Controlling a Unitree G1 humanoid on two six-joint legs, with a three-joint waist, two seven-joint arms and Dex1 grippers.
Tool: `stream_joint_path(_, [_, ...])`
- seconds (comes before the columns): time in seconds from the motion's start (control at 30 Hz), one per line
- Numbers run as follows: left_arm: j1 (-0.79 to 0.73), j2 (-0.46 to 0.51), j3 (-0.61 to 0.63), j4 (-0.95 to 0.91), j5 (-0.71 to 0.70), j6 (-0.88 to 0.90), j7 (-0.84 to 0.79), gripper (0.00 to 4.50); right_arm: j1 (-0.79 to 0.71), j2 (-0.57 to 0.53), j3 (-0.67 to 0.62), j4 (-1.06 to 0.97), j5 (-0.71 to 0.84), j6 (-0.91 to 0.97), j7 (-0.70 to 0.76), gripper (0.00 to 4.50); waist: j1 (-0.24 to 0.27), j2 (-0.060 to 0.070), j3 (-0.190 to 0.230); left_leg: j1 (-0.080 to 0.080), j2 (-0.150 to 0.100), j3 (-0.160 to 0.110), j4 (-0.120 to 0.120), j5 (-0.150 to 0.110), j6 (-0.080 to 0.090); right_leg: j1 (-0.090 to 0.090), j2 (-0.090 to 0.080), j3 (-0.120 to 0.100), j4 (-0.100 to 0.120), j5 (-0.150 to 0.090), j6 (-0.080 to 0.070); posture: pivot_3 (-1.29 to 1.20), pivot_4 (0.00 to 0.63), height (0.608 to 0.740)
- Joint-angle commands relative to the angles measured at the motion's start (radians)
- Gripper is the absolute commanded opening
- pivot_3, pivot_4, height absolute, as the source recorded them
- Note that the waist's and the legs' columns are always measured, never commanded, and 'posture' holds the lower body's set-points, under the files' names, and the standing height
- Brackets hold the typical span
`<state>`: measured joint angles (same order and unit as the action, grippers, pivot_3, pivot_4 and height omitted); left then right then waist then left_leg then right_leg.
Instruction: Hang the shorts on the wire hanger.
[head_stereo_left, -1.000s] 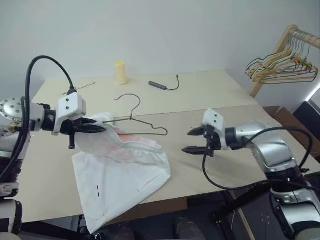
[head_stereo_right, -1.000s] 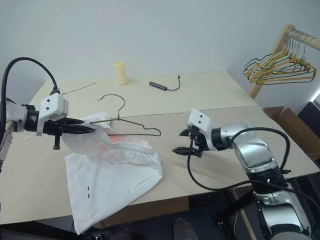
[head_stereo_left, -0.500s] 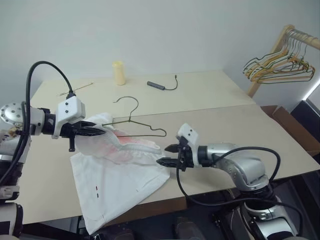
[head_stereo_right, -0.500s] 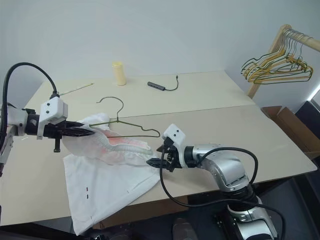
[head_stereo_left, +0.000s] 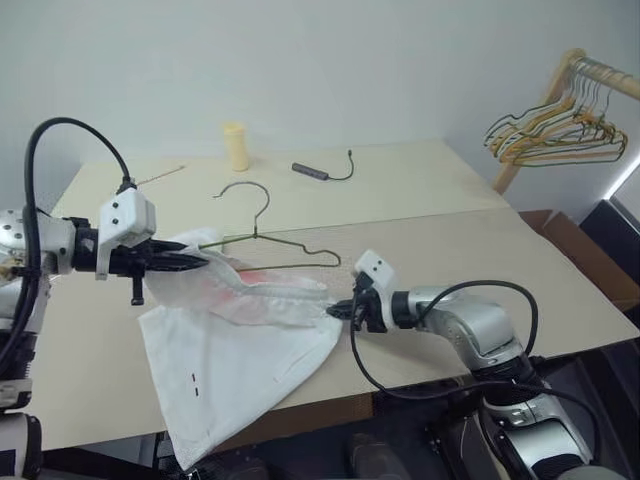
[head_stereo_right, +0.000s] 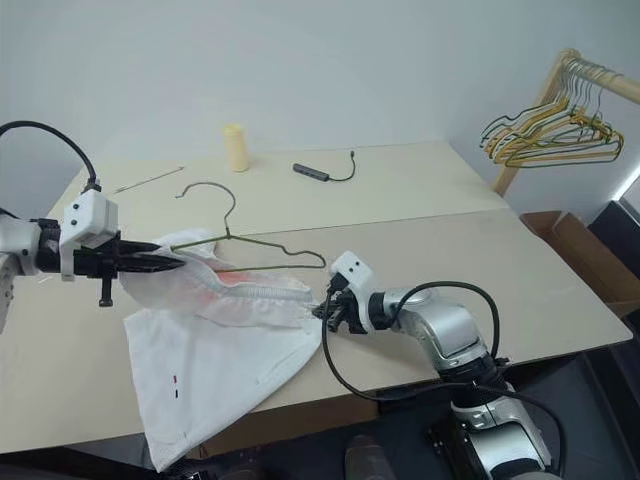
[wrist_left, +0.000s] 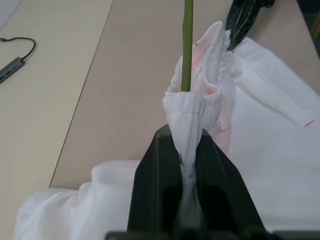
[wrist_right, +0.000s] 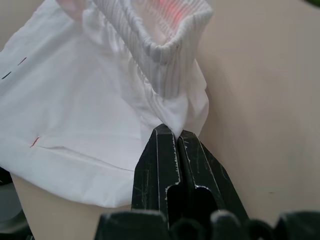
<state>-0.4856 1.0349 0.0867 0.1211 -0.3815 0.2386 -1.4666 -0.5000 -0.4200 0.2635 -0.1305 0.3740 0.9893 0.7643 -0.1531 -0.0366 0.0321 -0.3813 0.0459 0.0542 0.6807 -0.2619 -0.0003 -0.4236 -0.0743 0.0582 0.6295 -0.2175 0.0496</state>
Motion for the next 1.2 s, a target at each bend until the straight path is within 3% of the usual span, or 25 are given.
stream_joint_path(0.03, [-0.002,0.029,0.055,-0.033,-0.043,-0.03,-0.043,0.0,-0.052,-0.026,-0.058,0.035,0.008,-0.021,0.01,0.05,0.001,0.0,0.0,0.0,0.0,0.0,0.0,0.0,0.0,0.0,0.0,0.0,0.0,0.0,0.0,-0.09,0.0,0.74])
stream_joint_path(0.77, [0.004,0.049,0.002,0.003,0.056,-0.096,-0.038,0.0,-0.074,-0.175,-0.085,0.119,-0.039,-0.19,0.06,0.05,-0.001,0.0,0.0,0.0,0.0,0.0,0.0,0.0,0.0,0.0,0.0,0.0,0.0,0.0,0.0,-0.1,0.0,0.74])
stream_joint_path(0.97, [-0.025,0.025,-0.043,0.013,0.102,-0.104,-0.001,0.0,-0.12,-0.214,-0.079,0.0,-0.07,-0.327,0.104,0.05,0.0,0.0,0.0,0.0,0.0,0.0,0.0,0.0,0.0,0.0,0.0,0.0,0.0,0.0,0.0,-0.1,0.0,0.74])
stream_joint_path(1.2, [-0.091,-0.025,-0.059,0.049,0.145,-0.125,0.086,0.0,-0.234,-0.272,-0.045,-0.103,-0.104,-0.361,0.168,0.05,0.001,0.0,0.0,0.0,0.0,0.0,0.0,0.0,0.0,0.0,0.0,0.0,0.0,0.0,0.0,-0.11,0.0,0.74])
